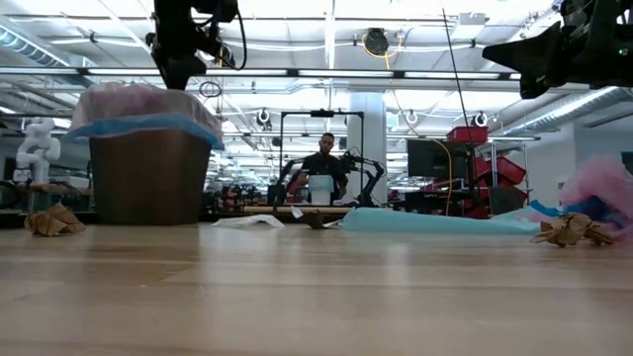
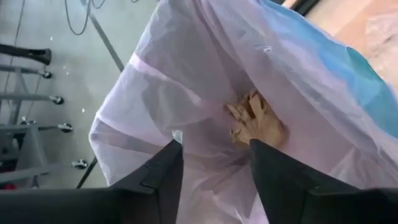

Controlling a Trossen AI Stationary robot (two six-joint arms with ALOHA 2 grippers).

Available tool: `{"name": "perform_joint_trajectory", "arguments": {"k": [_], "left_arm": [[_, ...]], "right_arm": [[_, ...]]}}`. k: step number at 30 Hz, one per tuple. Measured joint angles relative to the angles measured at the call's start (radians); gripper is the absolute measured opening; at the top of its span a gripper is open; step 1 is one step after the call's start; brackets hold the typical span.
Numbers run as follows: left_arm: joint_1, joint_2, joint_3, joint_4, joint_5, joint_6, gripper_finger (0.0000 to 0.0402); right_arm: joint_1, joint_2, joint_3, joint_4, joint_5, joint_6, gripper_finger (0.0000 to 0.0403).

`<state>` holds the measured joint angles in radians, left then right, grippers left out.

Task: Place trash/remove bag and relplace
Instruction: Put the white paper into the trash bin

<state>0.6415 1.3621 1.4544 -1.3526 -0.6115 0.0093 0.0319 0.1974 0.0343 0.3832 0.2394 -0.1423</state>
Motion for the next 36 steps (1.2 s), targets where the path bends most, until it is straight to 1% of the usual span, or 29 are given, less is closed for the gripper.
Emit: {"name": "perform_joint_trajectory", "arguments": {"k": [2,4,5,7,10,11,13,16,22,25,30,34,36], "left_arm": [[-0.009,-0.003,0.003,-0.001,-0.014,-0.003,0.0180],[-0.038,-0.007,0.024,-0.001,-0.020,-0.025,0.0164],[-0.058,-0.009,0.041,0.001,-0.005,-0.029,0.0152],[-0.107,-0.016,0.071,0.029,0.087,-0.030,0.0125],[-0.200,-0.017,0.095,0.153,0.259,-0.028,0.0083],[-0.231,-0.017,0.095,0.184,0.292,-0.021,0.0070],[-0.286,0.000,0.095,0.221,0.309,0.000,0.0044],[-0.340,0.051,0.085,0.224,0.293,0.004,0.0009],[-0.401,0.199,0.013,0.255,0.290,0.019,0.0006],[-0.419,0.296,-0.017,0.328,0.286,0.084,0.0007],[-0.436,0.443,-0.020,0.472,0.285,0.211,0.0007],[-0.434,0.524,-0.020,0.542,0.286,0.272,0.0007],[-0.433,0.552,-0.020,0.573,0.306,0.292,0.0007]], "right_arm": [[0.000,0.000,0.000,0.000,0.000,0.000,0.0023],[0.000,0.000,0.000,0.000,0.000,0.002,0.0034],[0.000,0.000,0.000,0.000,0.000,0.006,0.0040],[0.000,0.000,0.000,0.000,0.001,0.008,0.0051],[0.000,0.000,0.000,0.000,0.001,0.008,0.0064],[0.000,0.000,0.000,-0.002,0.001,0.008,0.0067],[0.000,0.000,0.000,-0.010,0.001,0.008,0.0070],[0.000,0.000,0.000,-0.020,0.001,0.011,0.0071],[0.000,0.000,0.000,-0.015,0.001,0.019,0.0071],[0.000,0.000,0.000,-0.013,0.001,0.019,0.0071],[0.000,0.000,0.000,-0.006,0.001,0.018,0.0071],[0.000,0.000,0.000,-0.006,0.001,0.017,0.0071],[0.000,0.000,0.000,-0.006,0.001,0.016,0.0071]]}}
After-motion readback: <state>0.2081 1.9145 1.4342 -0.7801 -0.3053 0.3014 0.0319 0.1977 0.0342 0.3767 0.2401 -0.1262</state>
